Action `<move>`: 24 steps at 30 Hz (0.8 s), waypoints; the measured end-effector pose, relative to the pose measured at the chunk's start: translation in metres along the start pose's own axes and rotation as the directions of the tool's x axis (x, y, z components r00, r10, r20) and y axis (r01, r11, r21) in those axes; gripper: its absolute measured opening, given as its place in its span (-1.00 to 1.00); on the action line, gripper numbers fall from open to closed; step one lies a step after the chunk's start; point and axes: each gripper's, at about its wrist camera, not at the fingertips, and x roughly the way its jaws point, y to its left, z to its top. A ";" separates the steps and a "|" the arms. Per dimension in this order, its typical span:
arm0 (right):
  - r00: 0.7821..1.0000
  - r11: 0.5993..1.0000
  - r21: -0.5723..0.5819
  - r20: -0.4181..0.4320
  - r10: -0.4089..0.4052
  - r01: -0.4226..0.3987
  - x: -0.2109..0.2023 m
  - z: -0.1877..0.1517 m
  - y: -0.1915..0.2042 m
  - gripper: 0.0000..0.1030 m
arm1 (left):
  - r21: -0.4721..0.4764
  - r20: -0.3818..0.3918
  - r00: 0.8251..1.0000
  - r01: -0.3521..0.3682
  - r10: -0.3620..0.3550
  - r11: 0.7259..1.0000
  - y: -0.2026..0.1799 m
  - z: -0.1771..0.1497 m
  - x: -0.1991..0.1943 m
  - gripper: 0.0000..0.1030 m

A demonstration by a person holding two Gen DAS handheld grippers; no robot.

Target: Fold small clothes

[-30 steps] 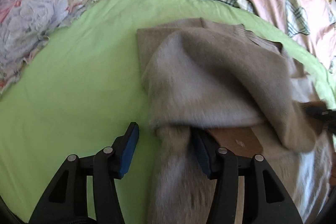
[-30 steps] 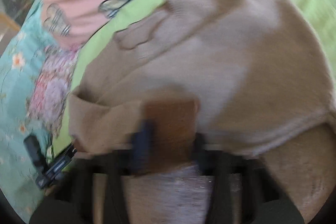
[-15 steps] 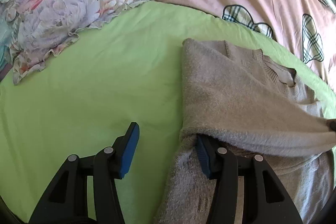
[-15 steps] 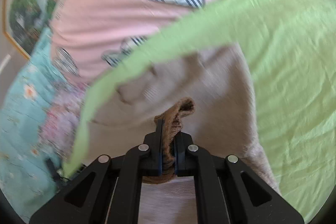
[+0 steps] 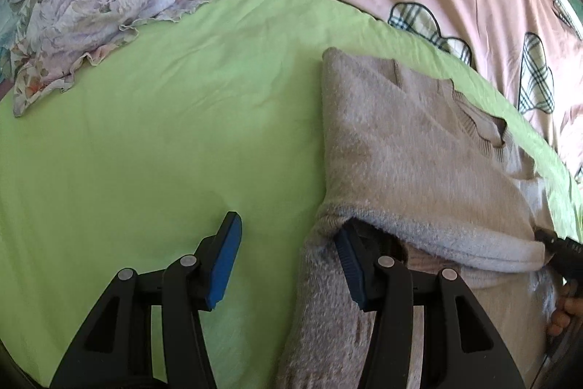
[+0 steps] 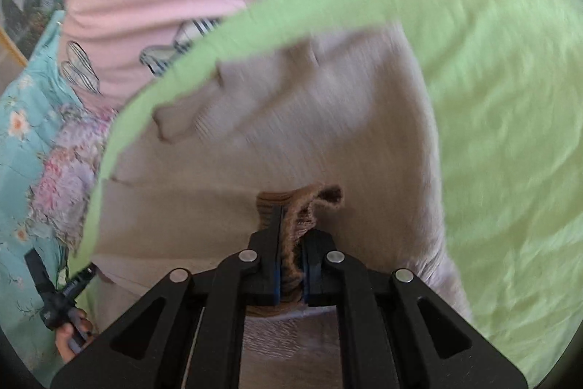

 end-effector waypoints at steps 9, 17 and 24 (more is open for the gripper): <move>0.997 0.999 0.003 0.072 -0.033 0.033 -0.055 -0.016 -0.004 -0.44 | 0.025 -0.071 0.976 0.209 -0.207 0.978 0.002 0.000 -0.028 0.30; 0.999 1.000 0.002 0.052 -0.006 0.006 -0.047 -0.025 0.008 -0.25 | -0.009 -0.193 0.938 0.293 -0.289 0.956 -0.015 0.064 0.048 0.49; 0.998 0.999 -0.035 0.060 0.034 -0.032 -0.041 -0.027 0.027 -0.24 | -0.038 -0.070 0.955 0.285 -0.287 0.958 -0.015 0.077 0.053 -0.84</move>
